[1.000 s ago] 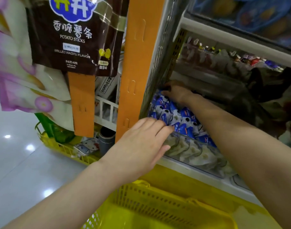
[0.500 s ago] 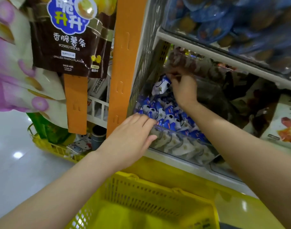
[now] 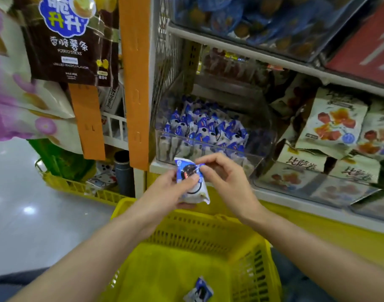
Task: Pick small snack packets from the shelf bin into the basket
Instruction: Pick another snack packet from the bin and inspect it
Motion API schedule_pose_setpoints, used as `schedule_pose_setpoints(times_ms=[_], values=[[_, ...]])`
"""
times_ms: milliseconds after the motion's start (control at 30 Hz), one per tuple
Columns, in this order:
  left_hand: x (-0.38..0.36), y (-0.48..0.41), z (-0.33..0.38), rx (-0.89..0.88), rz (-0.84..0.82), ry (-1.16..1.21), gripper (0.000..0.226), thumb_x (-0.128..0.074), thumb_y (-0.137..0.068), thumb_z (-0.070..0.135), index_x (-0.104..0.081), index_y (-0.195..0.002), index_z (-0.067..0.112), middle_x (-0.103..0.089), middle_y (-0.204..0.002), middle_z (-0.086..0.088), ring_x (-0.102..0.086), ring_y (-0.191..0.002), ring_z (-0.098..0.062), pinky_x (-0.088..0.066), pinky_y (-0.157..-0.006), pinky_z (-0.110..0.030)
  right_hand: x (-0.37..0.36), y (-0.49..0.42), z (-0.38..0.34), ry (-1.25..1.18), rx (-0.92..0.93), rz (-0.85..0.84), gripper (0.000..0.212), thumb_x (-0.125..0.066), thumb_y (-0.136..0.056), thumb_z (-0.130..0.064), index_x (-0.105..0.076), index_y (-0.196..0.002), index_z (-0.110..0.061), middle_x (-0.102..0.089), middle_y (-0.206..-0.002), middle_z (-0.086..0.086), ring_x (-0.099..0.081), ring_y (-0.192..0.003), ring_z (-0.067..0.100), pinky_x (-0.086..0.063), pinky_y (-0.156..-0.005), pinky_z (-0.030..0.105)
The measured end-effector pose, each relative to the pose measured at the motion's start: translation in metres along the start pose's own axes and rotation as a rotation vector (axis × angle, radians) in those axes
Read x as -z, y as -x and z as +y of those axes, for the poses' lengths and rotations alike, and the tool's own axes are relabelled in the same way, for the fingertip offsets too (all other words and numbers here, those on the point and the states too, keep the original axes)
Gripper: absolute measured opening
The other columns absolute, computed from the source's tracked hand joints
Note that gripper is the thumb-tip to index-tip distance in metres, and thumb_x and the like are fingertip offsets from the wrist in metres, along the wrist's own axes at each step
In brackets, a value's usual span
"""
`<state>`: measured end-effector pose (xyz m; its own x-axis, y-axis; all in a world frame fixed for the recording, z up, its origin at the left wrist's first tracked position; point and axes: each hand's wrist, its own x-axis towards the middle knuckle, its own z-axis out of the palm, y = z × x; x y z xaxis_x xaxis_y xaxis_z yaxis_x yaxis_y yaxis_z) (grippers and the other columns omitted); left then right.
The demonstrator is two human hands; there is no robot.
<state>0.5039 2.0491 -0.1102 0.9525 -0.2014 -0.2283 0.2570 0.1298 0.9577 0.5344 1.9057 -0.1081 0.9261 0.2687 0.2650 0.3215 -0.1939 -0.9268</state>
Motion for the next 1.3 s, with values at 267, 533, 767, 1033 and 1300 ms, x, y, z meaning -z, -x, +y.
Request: schedule_pose_setpoints(times_ms=[267, 533, 767, 1033, 1300], values=[[0.008, -0.005, -0.027, -0.060, 0.150, -0.315, 0.022, -0.065, -0.083, 0.006, -0.052, -0.096, 0.017, -0.064, -0.096, -0.006, -0.060, -0.087, -0.017, -0.047, -0.070, -0.017, -0.015, 0.013, 0.016, -0.047, -0.327, -0.039, 0.011, -0.058, -0.089, -0.010, -0.063, -0.099, -0.013, -0.065, -0.096, 0.008, -0.060, -0.076, 0.006, -0.052, -0.063, 0.018], [0.007, -0.009, -0.034, -0.033, 0.155, -0.236, 0.028, -0.067, -0.080, 0.001, -0.052, -0.102, 0.010, -0.064, -0.099, -0.009, -0.060, -0.079, -0.010, -0.049, -0.064, -0.014, -0.008, 0.013, 0.022, -0.395, -0.602, 0.001, 0.014, -0.061, -0.087, -0.014, -0.065, -0.100, -0.009, -0.071, -0.097, 0.006, -0.068, -0.083, 0.012, -0.057, -0.074, 0.024], [-0.007, -0.010, -0.034, -0.105, 0.140, -0.093, 0.020, -0.059, -0.089, 0.010, -0.058, -0.107, 0.016, -0.069, -0.098, 0.001, -0.065, -0.077, 0.005, -0.049, -0.062, -0.009, -0.003, 0.015, 0.022, -0.285, -0.507, 0.038, 0.010, -0.061, -0.088, -0.014, -0.067, -0.093, -0.007, -0.071, -0.085, 0.006, -0.067, -0.072, 0.008, -0.056, -0.065, 0.020], [-0.012, -0.014, -0.032, -0.115, 0.289, -0.004, 0.022, -0.051, -0.093, 0.022, -0.065, -0.099, 0.007, -0.071, -0.095, -0.012, -0.068, -0.091, -0.020, -0.054, -0.077, -0.032, -0.005, 0.019, 0.021, 0.048, -0.226, 0.070, 0.002, -0.064, -0.086, -0.017, -0.064, -0.084, -0.015, -0.069, -0.082, 0.006, -0.066, -0.075, 0.018, -0.056, -0.069, 0.035], [-0.010, -0.019, -0.035, 0.078, 0.142, 0.130, 0.025, -0.056, -0.088, 0.033, -0.064, -0.100, 0.013, -0.073, -0.092, -0.006, -0.069, -0.082, -0.018, -0.051, -0.077, -0.037, 0.000, 0.018, 0.026, 0.208, -0.118, 0.134, 0.004, -0.066, -0.085, -0.020, -0.064, -0.081, -0.020, -0.067, -0.075, -0.005, -0.063, -0.069, 0.009, -0.054, -0.062, 0.031]])
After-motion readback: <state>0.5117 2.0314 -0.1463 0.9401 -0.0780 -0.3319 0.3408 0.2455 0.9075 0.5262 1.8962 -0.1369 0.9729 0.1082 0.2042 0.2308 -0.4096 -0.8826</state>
